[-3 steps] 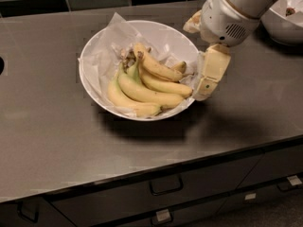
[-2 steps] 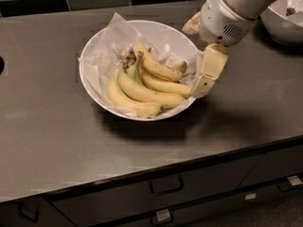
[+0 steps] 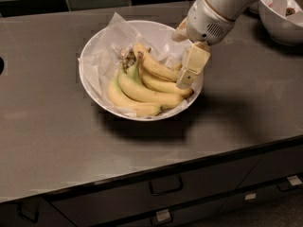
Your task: Pick banana from white bowl
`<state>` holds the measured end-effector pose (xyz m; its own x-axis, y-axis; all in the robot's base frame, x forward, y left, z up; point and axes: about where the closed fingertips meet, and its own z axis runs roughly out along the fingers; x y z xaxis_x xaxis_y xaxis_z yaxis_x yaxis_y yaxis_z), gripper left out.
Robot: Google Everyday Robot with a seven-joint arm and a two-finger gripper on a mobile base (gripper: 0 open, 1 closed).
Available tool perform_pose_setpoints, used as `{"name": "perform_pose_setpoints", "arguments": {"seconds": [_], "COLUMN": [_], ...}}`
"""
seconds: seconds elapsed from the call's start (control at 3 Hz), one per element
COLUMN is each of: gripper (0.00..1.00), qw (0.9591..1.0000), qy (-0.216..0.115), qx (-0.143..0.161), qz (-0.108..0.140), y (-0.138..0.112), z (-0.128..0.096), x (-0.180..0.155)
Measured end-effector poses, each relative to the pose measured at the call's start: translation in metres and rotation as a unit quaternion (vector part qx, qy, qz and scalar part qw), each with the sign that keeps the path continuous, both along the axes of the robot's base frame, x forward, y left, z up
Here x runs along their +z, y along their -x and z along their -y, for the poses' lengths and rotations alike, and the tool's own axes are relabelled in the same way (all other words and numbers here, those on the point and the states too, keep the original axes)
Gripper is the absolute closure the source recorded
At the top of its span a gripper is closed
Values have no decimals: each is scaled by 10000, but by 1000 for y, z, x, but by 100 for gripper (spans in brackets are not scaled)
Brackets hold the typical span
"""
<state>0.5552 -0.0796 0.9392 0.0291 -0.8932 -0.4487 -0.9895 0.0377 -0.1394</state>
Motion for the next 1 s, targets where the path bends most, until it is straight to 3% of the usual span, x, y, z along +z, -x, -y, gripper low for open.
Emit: {"name": "perform_pose_setpoints", "arguments": {"seconds": [0.33,0.67,1.0], "gripper": [10,19,25], "qw": [9999,9999,9991], "qy": [-32,-22,65], "qx": [168,32,-305], "qz": [-19,96,299], "y": [-5,-4,1], "z": [-23,-37,-42], "x": [-1,2,7]}}
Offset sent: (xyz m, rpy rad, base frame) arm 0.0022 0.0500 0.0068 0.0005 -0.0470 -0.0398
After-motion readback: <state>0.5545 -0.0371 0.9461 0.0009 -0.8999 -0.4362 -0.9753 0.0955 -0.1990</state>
